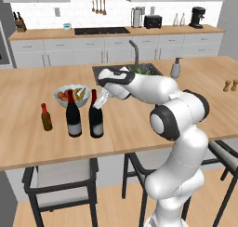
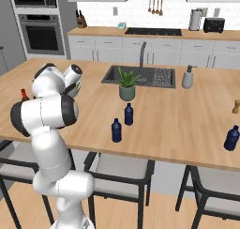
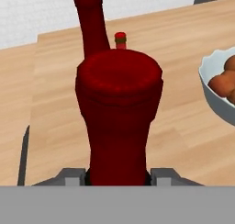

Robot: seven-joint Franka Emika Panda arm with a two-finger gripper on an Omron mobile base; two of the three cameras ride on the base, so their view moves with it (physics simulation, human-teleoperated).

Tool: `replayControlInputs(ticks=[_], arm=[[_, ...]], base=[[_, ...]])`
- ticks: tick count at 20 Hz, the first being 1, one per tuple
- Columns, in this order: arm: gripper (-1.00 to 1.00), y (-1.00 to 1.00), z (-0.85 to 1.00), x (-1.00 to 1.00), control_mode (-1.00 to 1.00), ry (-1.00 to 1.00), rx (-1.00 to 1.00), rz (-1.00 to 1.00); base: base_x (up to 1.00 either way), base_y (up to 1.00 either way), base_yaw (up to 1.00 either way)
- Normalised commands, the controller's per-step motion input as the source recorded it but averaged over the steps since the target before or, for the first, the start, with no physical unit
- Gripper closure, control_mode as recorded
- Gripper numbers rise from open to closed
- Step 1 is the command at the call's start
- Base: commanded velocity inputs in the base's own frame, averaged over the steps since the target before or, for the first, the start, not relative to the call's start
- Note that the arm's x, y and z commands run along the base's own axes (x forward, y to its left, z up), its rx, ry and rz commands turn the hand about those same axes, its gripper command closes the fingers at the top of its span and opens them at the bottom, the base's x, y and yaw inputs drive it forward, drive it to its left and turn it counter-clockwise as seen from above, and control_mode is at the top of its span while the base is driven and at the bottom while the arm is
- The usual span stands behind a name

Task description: Move the plastic bottles in the middle to the plastics group, and the glass bottles in the middle to the glass group.

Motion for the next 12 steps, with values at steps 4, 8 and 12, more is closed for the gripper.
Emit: replayControlInputs(ticks=[4, 8, 12], arm=[[-1.00, -0.14, -0.25, 0.00, -1.00, 0.00, 0.00, 0.00], [-1.00, -0.15, -0.07, -0.04, -1.00, 0.00, 0.00, 0.00], [-1.00, -0.06, 0.00, -0.16, -1.00, 0.00, 0.00, 0.00]], base=[[0.00, 0.00, 0.00], [0.00, 0.00, 0.00], [0.00, 0.00, 0.00]])
